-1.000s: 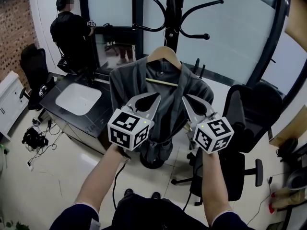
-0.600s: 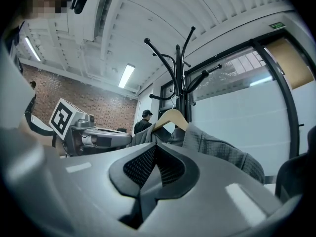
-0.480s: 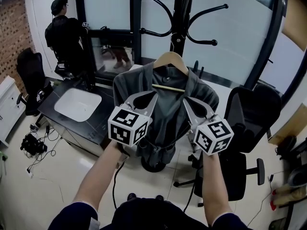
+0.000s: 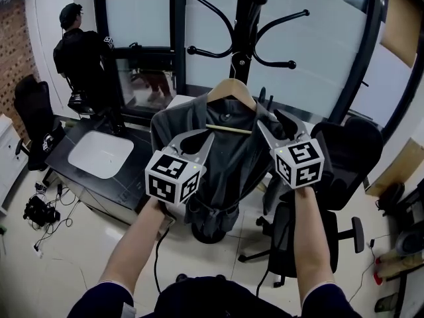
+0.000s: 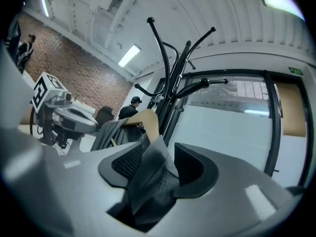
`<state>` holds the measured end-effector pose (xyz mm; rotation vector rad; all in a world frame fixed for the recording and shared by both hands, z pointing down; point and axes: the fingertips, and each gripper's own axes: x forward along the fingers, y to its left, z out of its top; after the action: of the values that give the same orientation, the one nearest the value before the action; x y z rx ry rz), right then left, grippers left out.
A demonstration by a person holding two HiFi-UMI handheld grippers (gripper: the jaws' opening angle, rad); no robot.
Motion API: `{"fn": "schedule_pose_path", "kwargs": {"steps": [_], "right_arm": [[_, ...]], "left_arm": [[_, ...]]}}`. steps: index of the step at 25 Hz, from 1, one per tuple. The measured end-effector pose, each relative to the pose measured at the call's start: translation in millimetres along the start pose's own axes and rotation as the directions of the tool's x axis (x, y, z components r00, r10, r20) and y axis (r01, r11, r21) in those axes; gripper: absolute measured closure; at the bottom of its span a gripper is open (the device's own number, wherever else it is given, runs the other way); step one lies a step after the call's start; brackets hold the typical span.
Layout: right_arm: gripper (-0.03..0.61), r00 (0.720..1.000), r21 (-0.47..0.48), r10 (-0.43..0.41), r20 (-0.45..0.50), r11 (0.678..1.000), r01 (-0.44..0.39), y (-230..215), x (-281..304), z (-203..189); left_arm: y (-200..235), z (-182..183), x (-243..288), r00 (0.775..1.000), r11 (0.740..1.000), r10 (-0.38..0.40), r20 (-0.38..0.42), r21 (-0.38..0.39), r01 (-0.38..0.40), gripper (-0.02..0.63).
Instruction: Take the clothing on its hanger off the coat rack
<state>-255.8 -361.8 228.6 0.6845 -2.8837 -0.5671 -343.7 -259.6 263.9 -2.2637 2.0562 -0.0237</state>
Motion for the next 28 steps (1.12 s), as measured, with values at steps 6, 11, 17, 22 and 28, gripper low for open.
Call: {"fn": "schedule_pose_path", "kwargs": {"steps": [6,11,17,22,28], "right_arm": [[0.306,0.984,-0.141,0.100,-0.144,0.983,-0.121,-0.8,35.6,-9.3],[0.323,0.960,-0.196,0.120,-0.253,0.965,-0.172,0.2,51.4,-26.3],[0.464,0.953,-0.258,0.095,-0.288,0.951,-0.173,1.5,60.6,-35.9],[0.473,0.952,-0.257,0.108,-0.287,0.948,-0.185,4.0,60.4,-35.6],[0.477,0.952,-0.273,0.099,-0.289,0.945,-0.181,0.6,59.7,-33.7]], "left_arm": [[-2.1,0.6,4.3,1.000,1.000,-0.014,0.005,-0.009,0.014,0.601],[-3.6,-6.0,3.1,1.000,1.000,-0.014,0.000,-0.015,0.014,0.601],[-4.5,-11.1,1.8,1.000,1.000,-0.012,-0.007,-0.018,0.011,0.601],[-3.1,-9.8,-0.3,1.000,1.000,-0.004,-0.006,-0.012,0.004,0.601],[1.7,-6.1,-2.3,1.000,1.000,0.009,0.000,-0.011,-0.009,0.602]]}}
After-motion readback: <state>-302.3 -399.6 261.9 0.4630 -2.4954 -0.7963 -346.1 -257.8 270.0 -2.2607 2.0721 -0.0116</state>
